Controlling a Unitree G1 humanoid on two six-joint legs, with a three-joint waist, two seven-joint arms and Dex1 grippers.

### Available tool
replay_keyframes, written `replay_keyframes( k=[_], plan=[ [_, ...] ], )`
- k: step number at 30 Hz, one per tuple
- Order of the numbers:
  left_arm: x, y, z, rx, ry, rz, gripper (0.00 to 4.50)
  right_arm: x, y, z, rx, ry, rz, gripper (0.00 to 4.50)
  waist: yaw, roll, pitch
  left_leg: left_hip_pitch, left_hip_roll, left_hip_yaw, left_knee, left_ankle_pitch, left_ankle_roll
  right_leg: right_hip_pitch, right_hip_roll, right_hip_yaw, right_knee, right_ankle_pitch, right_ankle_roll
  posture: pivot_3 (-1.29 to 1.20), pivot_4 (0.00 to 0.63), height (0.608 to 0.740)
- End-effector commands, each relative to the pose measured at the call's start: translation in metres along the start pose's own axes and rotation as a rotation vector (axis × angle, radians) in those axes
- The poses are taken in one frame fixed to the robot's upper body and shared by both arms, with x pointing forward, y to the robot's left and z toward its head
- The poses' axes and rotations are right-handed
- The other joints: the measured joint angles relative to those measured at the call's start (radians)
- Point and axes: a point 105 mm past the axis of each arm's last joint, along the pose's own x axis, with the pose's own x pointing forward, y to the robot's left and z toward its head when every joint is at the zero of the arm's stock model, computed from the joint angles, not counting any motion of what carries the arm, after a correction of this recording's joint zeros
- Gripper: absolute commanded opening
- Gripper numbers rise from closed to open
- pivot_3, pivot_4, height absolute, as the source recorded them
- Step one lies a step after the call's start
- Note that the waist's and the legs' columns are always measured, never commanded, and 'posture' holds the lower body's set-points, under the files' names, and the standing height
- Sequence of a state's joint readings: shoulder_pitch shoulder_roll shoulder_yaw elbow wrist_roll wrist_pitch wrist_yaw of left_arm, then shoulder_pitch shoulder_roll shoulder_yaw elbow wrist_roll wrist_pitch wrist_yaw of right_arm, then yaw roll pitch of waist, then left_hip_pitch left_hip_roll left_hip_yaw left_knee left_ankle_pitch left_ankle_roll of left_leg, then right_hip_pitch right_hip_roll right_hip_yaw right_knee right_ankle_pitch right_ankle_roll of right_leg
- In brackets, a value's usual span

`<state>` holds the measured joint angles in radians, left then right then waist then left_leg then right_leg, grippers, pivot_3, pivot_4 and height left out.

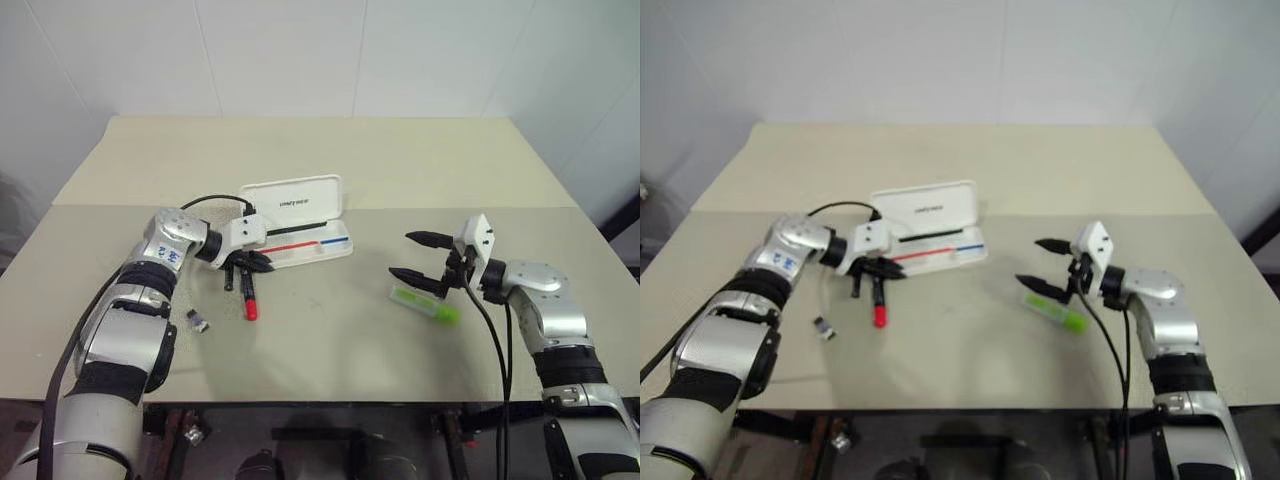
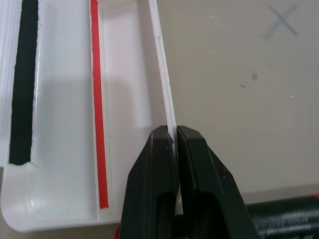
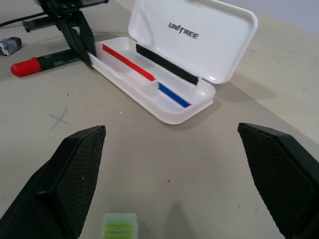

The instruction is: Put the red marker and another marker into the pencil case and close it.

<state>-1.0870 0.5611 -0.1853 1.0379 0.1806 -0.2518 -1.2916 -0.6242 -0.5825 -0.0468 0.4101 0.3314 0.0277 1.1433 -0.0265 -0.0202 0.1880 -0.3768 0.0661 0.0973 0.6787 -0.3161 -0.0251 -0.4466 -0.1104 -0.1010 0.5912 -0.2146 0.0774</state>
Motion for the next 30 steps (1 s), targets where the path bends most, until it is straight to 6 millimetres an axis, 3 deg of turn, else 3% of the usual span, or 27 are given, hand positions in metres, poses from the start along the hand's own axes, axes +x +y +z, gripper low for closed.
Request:
replay_keyframes(
  k=[1, 5, 12, 24, 30],
  plan=[
    [-0.015, -0.007, 0.026, 0.102, -0.089, -0.004, 0.01, -0.008, -0.01, 0.011, -0.05, -0.014, -0.02, 4.5, 0.001, 0.0, 0.0, 0.0, 0.0, 0.0, 0.0, 0.0, -0.001, 0.0, 0.0, 0.0, 0.0, 0.0, 0.001, 0.0, 0.15, 0.74],
    [-0.015, -0.034, 0.042, 0.163, -0.122, -0.024, 0.01, -0.014, -0.011, 0.011, -0.052, -0.006, -0.027, 4.5, 0.002, 0.001, 0.0, -0.001, 0.0, 0.001, 0.001, -0.002, -0.001, 0.0, 0.0, 0.0, -0.001, -0.001, 0.002, 0.0, 0.15, 0.74],
    [-0.005, -0.059, 0.058, 0.182, -0.14, -0.05, 0.01, -0.018, -0.009, 0.012, -0.053, 0.001, -0.034, 4.5, 0.007, 0.001, 0.0, 0.0, 0.0, 0.001, 0.003, -0.003, 0.001, 0.0, 0.0, 0.001, 0.001, -0.001, 0.002, 0.0, 0.15, 0.74],
    [0.012, -0.092, 0.048, 0.171, -0.098, -0.167, 0.01, -0.046, -0.009, 0.019, 0.01, 0.007, -0.043, 4.5, 0.005, 0.001, 0.0, 0.001, 0.0, 0.002, 0.003, -0.003, 0.001, 0.0, 0.0, 0.002, 0.001, -0.001, 0.002, 0.0, 0.15, 0.74],
    [0.013, -0.094, 0.043, 0.178, -0.077, -0.164, 0.01, -0.058, 0.012, 0.017, 0.045, 0.059, 0.069, 4.5, 0.01, 0.001, 0.0, 0.001, 0.0, 0.002, 0.003, -0.004, 0.003, 0.0, 0.0, 0.002, 0.001, -0.002, 0.002, 0.0, 0.15, 0.74]
  ],
)
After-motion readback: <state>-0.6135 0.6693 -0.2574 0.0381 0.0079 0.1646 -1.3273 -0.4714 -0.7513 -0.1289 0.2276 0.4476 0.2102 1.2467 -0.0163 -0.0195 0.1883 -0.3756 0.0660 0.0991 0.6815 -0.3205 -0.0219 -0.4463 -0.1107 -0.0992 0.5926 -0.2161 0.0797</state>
